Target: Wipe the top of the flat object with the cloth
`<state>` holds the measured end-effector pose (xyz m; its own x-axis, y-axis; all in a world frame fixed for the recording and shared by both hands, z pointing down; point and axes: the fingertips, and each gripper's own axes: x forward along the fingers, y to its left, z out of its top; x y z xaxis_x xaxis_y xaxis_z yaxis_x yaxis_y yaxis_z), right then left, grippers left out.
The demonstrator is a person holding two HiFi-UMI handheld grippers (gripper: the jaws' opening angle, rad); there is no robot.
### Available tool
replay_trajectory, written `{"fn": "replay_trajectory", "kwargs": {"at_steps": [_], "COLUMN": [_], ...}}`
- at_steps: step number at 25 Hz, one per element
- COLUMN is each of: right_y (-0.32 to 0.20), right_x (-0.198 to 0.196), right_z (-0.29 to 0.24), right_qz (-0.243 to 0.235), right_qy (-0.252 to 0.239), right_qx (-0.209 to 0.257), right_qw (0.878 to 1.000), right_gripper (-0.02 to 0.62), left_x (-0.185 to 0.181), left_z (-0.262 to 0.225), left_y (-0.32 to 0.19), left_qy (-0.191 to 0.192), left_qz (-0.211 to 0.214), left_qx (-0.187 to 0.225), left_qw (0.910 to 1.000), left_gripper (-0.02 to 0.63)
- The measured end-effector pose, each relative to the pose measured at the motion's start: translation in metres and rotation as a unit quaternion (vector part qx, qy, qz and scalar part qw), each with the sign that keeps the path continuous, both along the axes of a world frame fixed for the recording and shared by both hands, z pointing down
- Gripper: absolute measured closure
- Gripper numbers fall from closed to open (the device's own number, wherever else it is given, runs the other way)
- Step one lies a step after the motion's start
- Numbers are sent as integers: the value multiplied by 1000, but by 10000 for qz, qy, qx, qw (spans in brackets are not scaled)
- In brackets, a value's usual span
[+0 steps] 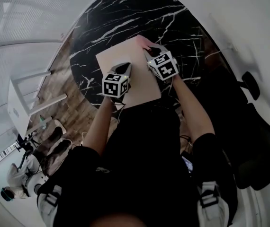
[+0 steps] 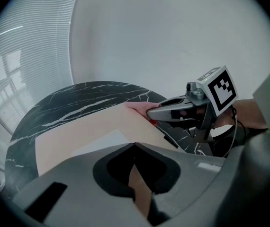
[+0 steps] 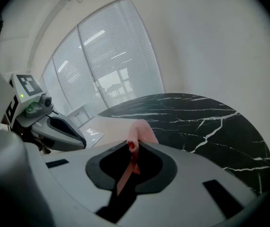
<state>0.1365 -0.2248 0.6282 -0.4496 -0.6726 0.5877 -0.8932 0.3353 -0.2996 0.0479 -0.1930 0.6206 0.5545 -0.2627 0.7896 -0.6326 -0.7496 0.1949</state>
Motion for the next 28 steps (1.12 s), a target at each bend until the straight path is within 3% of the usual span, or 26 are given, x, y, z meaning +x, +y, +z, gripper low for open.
{"fn": "replay_trajectory", "kwargs": {"at_steps": [28], "right_y": [73], "right_x": [-9], "right_z": [4], "right_qz": [141], "right_qy": [30], "right_qx": [22], "right_qw": [9999], "right_gripper": [572], "left_x": [-6], "left_z": [0], "left_y": [45], "left_qy": [-96], "left_qz": [447], "left_qx": [67], "left_qw": [9989], "left_gripper": [607]}}
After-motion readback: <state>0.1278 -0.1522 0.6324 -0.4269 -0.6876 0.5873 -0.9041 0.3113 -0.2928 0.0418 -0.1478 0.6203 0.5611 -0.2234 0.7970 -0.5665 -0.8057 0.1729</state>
